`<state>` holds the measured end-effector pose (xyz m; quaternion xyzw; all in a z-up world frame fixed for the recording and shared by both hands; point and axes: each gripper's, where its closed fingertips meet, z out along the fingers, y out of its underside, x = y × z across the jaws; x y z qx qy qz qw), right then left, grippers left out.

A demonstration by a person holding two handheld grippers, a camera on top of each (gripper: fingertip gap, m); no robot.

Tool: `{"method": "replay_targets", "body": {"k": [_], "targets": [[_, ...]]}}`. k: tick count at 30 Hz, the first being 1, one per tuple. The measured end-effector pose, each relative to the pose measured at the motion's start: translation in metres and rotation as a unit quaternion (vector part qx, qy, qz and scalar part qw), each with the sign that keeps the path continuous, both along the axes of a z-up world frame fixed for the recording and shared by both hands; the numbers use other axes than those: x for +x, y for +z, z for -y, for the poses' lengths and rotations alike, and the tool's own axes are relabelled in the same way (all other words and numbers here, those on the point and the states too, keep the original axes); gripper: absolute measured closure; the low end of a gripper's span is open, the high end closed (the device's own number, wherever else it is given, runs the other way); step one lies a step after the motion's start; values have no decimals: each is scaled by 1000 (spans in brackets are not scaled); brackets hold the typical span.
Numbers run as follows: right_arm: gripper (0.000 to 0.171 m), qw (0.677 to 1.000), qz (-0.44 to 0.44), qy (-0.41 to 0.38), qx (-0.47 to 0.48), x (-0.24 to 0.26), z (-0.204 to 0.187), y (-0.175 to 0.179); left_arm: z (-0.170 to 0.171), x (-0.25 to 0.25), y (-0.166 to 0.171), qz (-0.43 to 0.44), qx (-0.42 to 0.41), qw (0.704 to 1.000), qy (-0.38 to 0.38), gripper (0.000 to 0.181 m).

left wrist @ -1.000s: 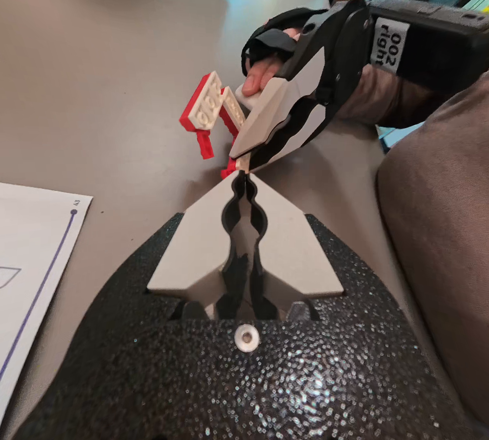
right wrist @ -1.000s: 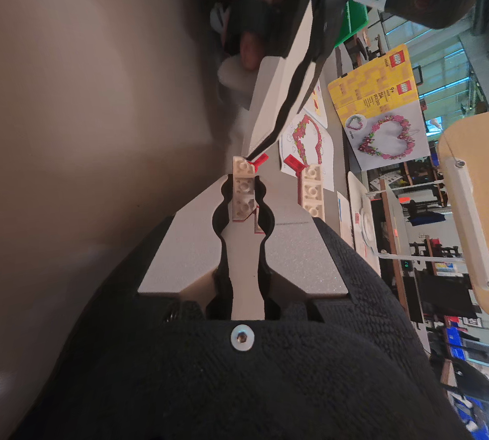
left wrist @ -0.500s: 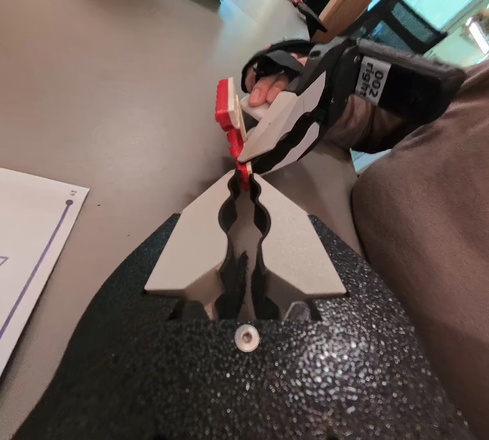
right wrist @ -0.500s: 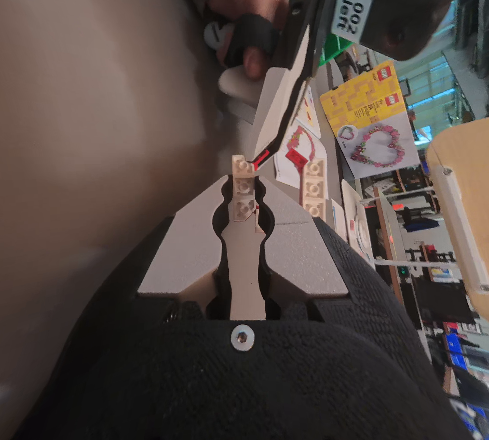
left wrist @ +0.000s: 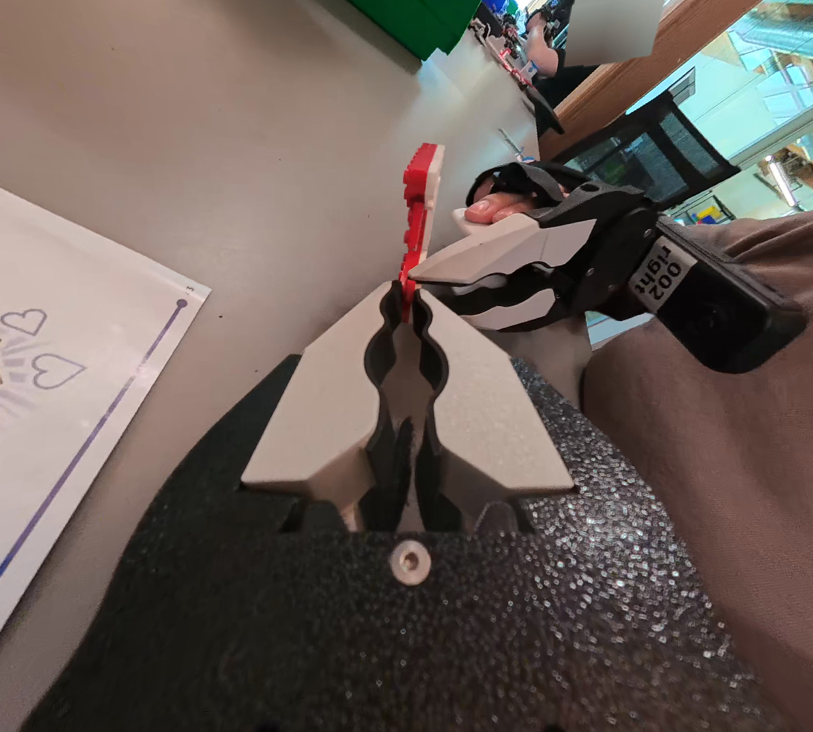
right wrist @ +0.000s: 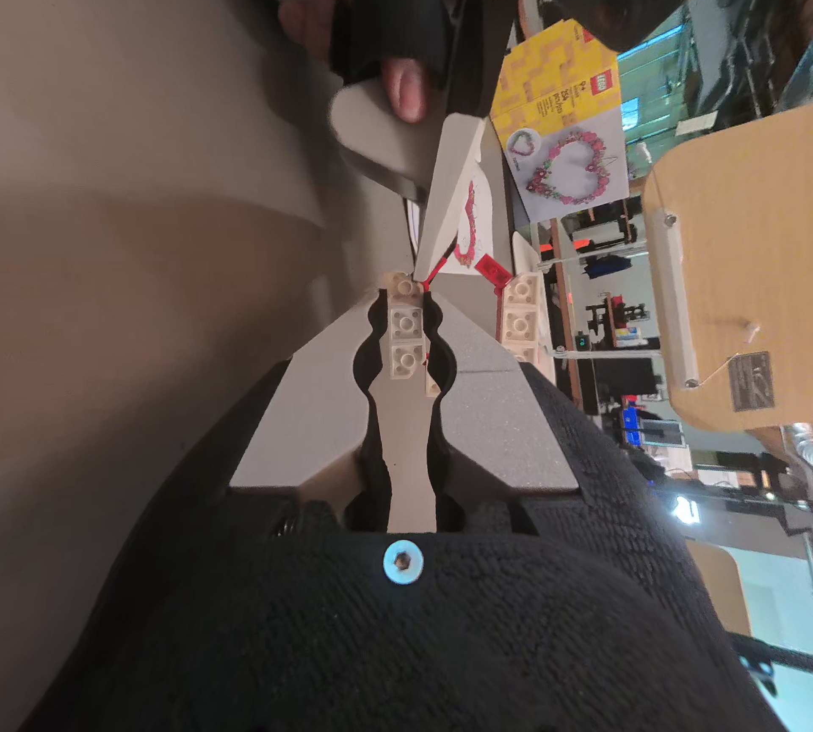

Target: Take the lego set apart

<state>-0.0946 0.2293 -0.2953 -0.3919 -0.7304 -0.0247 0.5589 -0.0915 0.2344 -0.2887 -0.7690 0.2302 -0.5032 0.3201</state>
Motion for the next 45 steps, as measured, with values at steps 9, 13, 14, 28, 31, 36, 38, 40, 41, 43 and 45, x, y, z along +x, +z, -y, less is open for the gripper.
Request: {"method": "replay_targets", "body": {"k": [9,13,14,28,31,36,38,40,41,43,45], "targets": [[157,998,-17,59,29,7,15,2,13,7,-1,9,-17,999,-51,179],[157,978,-80,83,-173,7,20,8,17,8,4,36,-31,996,-70,179],[156,969,-87,87,-215,7,21,8,17,8,4,34,-31,996,-70,178],[157,777,-86,127,-610,9,29,21,8,1,-3,-5,0,999,-37,179],[156,763,-106,116,-628,10,21,25,0,-6,4,32,-16,999,-17,179],[157,851,-120,92,-503,12,8,22,-4,-7,-6,-14,-1,1000,2,179],[157,888,-113,72,-440,18,0,16,-5,-7,-9,-24,-5,1000,5,179],[157,898,-63,75,-428,25,7,3,-7,-9,-9,-20,-9,1000,15,179],[157,896,-35,83,-434,28,13,-3,-9,-11,-9,-16,-14,1000,21,179],[156,892,11,85,-443,32,21,-15,-11,-14,-8,-5,-23,999,28,179],[136,897,32,74,-435,32,21,-21,-12,-15,-7,1,-28,999,31,179]]}}
